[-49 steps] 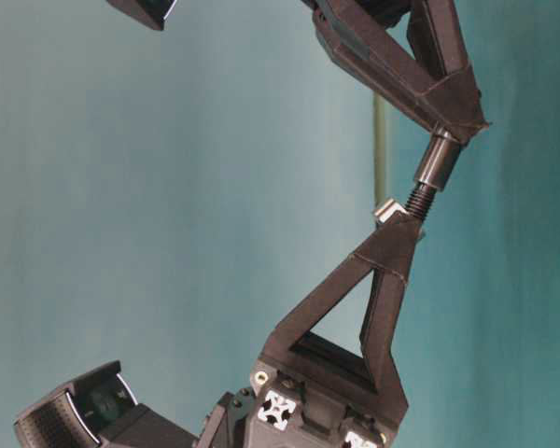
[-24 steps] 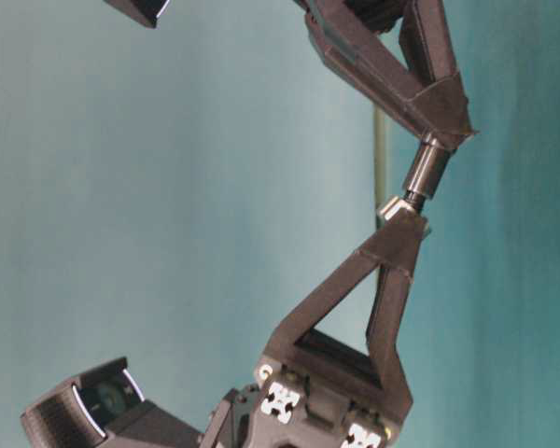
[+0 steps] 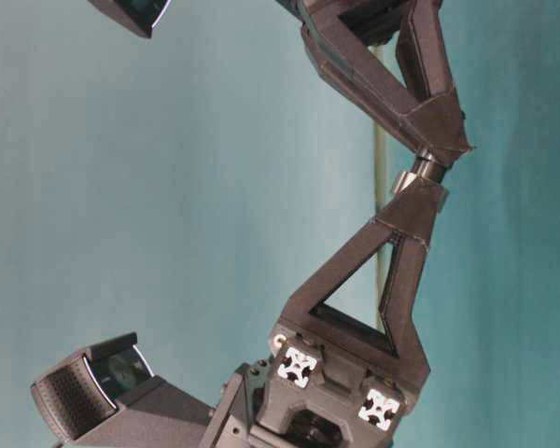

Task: Insert the washer onto the shaft with both hands.
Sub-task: 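Push the washer with the left gripper down over the shaft's threaded end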

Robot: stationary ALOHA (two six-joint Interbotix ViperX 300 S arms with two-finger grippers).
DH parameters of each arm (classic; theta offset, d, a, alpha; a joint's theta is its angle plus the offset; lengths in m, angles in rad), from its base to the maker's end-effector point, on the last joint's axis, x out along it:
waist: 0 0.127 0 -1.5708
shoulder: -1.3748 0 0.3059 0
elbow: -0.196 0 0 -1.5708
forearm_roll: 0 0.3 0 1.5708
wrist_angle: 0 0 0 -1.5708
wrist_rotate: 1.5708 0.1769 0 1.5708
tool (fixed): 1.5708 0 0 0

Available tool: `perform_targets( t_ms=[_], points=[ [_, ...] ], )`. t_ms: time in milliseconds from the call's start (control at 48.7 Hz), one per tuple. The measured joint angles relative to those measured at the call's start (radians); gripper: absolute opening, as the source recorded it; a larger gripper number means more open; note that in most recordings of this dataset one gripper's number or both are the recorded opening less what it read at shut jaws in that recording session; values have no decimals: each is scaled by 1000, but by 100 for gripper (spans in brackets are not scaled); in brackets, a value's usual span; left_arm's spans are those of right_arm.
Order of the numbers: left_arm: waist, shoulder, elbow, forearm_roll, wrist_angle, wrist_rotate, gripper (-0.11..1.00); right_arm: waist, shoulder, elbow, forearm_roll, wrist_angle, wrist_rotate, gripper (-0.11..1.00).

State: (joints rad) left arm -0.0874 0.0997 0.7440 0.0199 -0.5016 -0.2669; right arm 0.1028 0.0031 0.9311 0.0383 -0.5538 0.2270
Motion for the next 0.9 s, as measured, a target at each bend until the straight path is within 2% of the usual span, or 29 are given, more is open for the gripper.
perform_targets(
  t_ms=[904],
  points=[
    [-2, 31, -48, 0, 74, 3, 36, -2, 6, 0, 0, 15, 2, 0]
  ],
)
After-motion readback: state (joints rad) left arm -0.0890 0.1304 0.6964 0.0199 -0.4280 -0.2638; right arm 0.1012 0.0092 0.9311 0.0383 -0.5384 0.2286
